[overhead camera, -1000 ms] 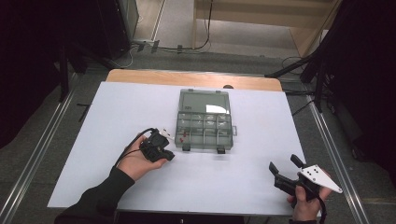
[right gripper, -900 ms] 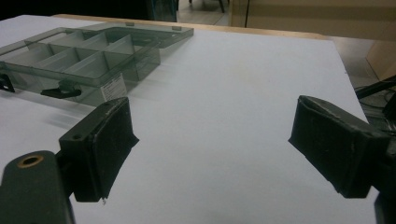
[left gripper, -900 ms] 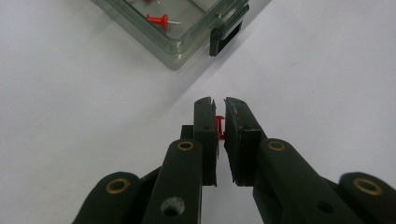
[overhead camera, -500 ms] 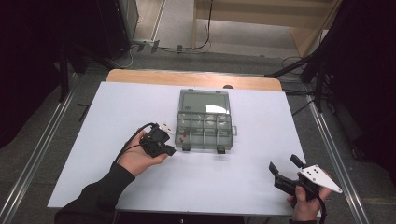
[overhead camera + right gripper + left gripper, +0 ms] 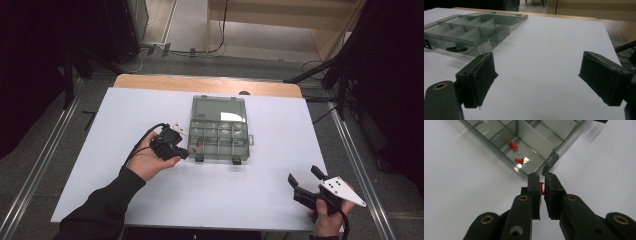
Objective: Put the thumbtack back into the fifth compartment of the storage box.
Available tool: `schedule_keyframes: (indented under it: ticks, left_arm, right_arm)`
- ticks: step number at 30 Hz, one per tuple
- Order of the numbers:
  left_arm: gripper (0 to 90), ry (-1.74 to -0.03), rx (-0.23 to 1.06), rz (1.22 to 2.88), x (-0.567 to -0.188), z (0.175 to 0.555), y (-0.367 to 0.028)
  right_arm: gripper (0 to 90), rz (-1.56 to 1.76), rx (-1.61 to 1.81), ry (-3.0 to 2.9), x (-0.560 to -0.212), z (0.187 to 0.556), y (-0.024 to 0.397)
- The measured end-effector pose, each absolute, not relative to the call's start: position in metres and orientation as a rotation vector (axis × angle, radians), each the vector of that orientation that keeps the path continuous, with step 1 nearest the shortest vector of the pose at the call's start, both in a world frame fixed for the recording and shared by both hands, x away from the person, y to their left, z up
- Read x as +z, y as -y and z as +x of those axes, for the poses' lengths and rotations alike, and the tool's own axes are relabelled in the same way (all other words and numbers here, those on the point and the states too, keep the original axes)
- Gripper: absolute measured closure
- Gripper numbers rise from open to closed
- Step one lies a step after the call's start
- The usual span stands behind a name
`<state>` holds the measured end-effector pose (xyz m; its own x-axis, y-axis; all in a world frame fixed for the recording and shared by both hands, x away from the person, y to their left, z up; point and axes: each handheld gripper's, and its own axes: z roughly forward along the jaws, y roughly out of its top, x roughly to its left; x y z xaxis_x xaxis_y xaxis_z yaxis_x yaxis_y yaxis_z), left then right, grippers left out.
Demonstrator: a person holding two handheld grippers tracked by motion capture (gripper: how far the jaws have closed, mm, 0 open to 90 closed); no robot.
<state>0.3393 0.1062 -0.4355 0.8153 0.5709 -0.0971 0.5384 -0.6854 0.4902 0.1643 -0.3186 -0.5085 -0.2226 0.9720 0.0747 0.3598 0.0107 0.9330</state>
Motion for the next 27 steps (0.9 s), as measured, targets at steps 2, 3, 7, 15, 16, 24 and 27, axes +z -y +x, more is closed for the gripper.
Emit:
schedule_keyframes:
  ticks: [2,3,7,15,16,24,27]
  left_arm:
    - [83.0,-0.819,0.083,2.489,-0.434,0.341,-0.106]
    - [83.0,-0.823,0.084,2.481,-0.433,0.342,-0.106]
    - [83.0,-0.835,0.079,2.459,-0.43,0.347,-0.105]
    - [83.0,-0.828,0.088,2.455,-0.426,0.355,-0.098]
    - [83.0,-0.829,0.088,2.452,-0.426,0.356,-0.097]
    - [82.9,-0.833,0.089,2.432,-0.425,0.364,-0.091]
    - [82.9,-0.832,0.091,2.432,-0.425,0.366,-0.088]
  right_arm:
    - [13.5,1.397,1.215,-1.648,-0.508,0.164,0.318]
    - [13.5,1.396,1.215,-1.65,-0.508,0.164,0.318]
    - [13.5,1.384,1.213,-1.65,-0.509,0.164,0.318]
    - [13.5,1.395,1.219,-1.65,-0.508,0.163,0.318]
    - [13.5,1.386,1.213,-1.65,-0.509,0.164,0.318]
    - [13.5,1.392,1.212,-1.64,-0.51,0.162,0.322]
    - [13.5,1.396,1.211,-1.645,-0.51,0.162,0.32]
